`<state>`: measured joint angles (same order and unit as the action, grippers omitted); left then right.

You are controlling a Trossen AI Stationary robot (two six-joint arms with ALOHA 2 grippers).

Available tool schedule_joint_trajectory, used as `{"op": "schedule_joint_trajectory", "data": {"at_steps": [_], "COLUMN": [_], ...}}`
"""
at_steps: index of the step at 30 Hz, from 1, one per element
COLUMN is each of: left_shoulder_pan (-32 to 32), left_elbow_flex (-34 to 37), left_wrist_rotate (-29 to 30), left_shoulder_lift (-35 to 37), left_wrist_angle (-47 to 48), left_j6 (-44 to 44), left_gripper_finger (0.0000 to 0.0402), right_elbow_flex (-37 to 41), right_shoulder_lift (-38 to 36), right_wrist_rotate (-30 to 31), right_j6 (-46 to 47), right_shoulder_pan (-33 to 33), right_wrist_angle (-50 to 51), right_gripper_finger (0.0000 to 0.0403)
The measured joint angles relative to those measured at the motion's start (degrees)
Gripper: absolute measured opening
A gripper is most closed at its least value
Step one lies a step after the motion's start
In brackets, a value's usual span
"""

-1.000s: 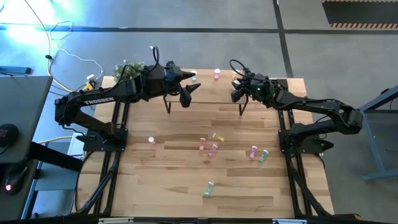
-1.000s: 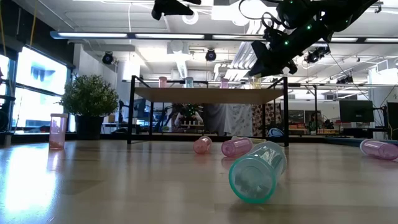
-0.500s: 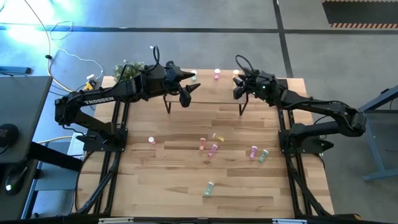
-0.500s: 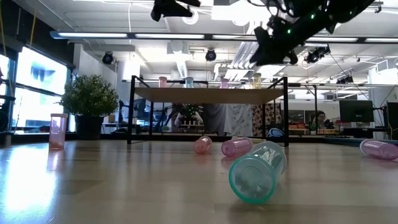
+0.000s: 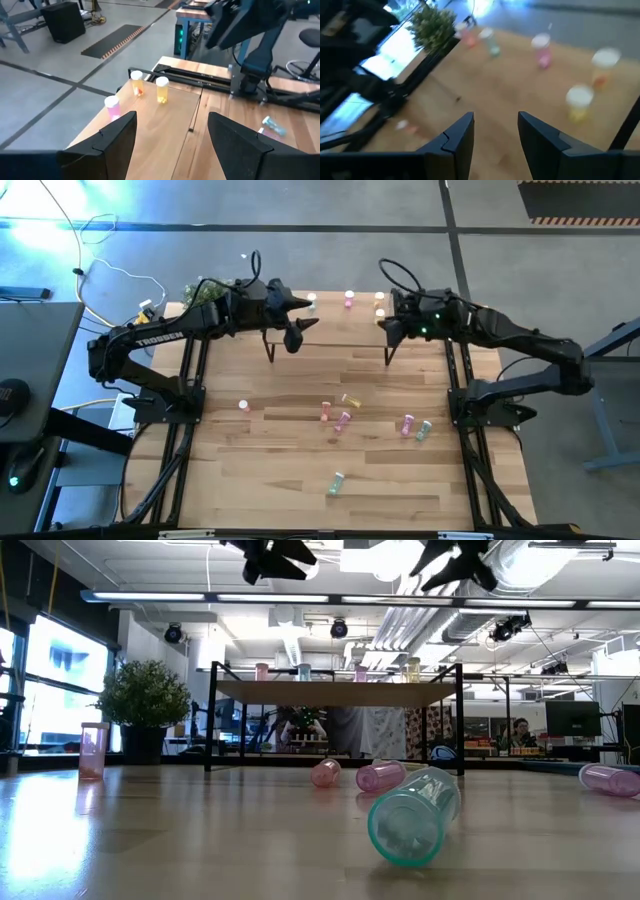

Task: Pick and place medicine bottles onto shelf by color
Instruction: Put the top right blue pill bottle on the shelf aligned with the other blue pill bottle

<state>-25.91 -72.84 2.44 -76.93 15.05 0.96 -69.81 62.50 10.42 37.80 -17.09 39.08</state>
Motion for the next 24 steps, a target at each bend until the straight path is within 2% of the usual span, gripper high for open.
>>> {"op": "schedule_joint_trajectory", "data": {"at_steps": [4, 9, 17, 24], "left_shoulder_pan": [0.0, 0.0, 0.2, 0.6], "left_elbow_flex": [0.0, 0.0, 0.0, 0.0], "left_wrist_rotate": [-0.6, -0.6, -0.8, -2.8], "left_shoulder_lift": [0.0, 0.0, 0.0, 0.0], "left_wrist_angle": [0.4, 0.8, 2.5, 3.3], "left_j6": [2.5, 2.7, 5.9, 6.7], "left_gripper_finger": [0.0236, 0.0236, 0.0236, 0.0236], "right_elbow_flex": [-0.5, 2.0, 6.2, 10.7], "right_shoulder_lift": [0.0, 0.3, 1.0, 1.0], "right_wrist_rotate": [-0.1, -2.2, -2.1, -2.1], "right_j6": [12.1, 30.9, 58.4, 72.1], "right_shoulder_pan": [4.8, 12.5, 24.4, 31.7], "right_wrist_angle": [3.6, 7.4, 17.8, 21.5], "right_gripper_finger": [0.0145, 0.0145, 0.0145, 0.0145]}}
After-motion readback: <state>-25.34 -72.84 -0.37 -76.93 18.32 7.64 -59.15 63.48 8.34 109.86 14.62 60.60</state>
